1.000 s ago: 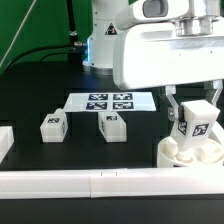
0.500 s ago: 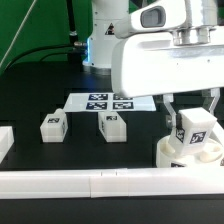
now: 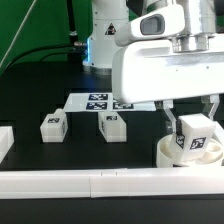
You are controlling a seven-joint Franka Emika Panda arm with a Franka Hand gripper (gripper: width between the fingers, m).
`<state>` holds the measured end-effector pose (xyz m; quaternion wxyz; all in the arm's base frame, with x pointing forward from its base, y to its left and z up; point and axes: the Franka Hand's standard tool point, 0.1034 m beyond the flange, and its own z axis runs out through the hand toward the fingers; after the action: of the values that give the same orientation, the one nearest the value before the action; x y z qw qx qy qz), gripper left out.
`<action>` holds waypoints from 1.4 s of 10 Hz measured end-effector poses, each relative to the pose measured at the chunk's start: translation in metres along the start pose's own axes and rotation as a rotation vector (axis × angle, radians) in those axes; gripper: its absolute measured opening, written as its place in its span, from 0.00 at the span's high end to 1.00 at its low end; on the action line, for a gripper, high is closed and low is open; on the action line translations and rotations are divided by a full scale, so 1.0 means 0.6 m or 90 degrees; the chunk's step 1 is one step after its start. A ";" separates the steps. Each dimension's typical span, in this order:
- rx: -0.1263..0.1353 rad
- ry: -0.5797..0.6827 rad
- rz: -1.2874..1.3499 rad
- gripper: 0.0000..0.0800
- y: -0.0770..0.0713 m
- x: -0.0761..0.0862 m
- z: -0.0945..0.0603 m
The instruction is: Assemble stool
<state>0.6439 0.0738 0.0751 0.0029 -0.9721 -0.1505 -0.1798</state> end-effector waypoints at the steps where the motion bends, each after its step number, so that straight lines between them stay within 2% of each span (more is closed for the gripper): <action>1: -0.001 0.004 0.000 0.58 0.000 0.000 0.000; 3: -0.001 0.004 0.000 0.58 0.000 0.000 0.000; 4: -0.001 0.004 0.000 0.48 0.000 0.000 0.000; 5: -0.001 0.004 0.000 0.25 0.000 0.000 0.000; 6: -0.001 0.004 0.000 0.25 0.000 0.000 0.000; 7: -0.001 0.004 0.000 0.20 0.000 0.000 0.000; 12: -0.001 0.003 0.000 0.19 0.000 0.000 0.000; 14: 0.015 -0.032 0.020 0.19 0.022 0.000 -0.005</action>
Offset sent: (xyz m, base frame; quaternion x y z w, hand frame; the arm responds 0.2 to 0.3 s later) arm 0.0000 0.0000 0.0000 0.0000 0.0000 0.0000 1.0000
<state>0.6470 0.0610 0.0789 0.0134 -0.9784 -0.1376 -0.1538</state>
